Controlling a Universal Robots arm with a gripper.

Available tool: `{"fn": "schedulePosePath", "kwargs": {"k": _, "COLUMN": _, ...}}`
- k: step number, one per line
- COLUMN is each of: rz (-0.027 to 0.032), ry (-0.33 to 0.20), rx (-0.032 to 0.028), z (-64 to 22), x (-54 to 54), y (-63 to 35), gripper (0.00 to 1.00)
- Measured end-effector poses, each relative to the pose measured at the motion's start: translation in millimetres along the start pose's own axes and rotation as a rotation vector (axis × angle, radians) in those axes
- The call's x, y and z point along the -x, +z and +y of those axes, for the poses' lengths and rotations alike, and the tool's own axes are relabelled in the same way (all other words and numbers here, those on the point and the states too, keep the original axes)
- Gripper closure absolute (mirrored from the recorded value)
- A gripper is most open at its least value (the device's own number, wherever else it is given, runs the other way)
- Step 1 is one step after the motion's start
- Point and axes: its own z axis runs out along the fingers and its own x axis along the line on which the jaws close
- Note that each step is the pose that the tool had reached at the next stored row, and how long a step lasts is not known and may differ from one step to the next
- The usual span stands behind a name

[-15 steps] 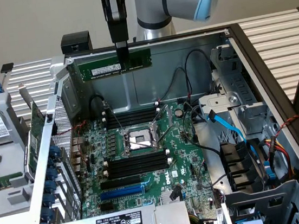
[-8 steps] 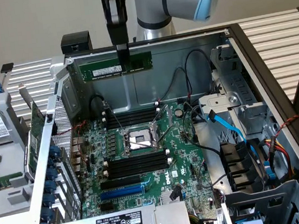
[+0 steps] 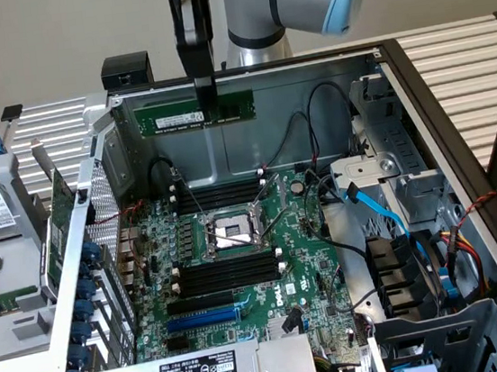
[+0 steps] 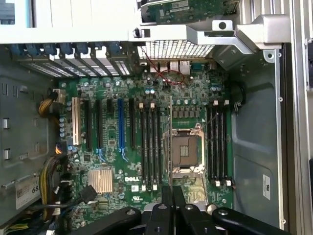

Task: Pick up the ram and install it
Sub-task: 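Insert the ram into the slot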

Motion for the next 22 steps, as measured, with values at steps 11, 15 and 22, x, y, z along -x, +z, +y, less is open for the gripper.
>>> {"fn": "schedulePosePath", "kwargs": {"k": 11, "rz": -0.0116, "ry": 0.012, "rx": 0.0039, "z": -1.7, "x": -11.1, "y": 5.6, "gripper": 0.88}}
{"fn": "schedulePosePath", "kwargs": {"k": 15, "rz": -0.0105, "ry": -0.008, "rx": 0.0184, "z": -4.0, "x": -11.0, "y": 9.4, "gripper": 0.88}}
{"fn": "schedulePosePath", "kwargs": {"k": 22, "rz": -0.0073, "ry": -0.025, "rx": 0.02, "z": -3.8, "x": -5.3, "y": 20.1, "gripper": 0.88}}
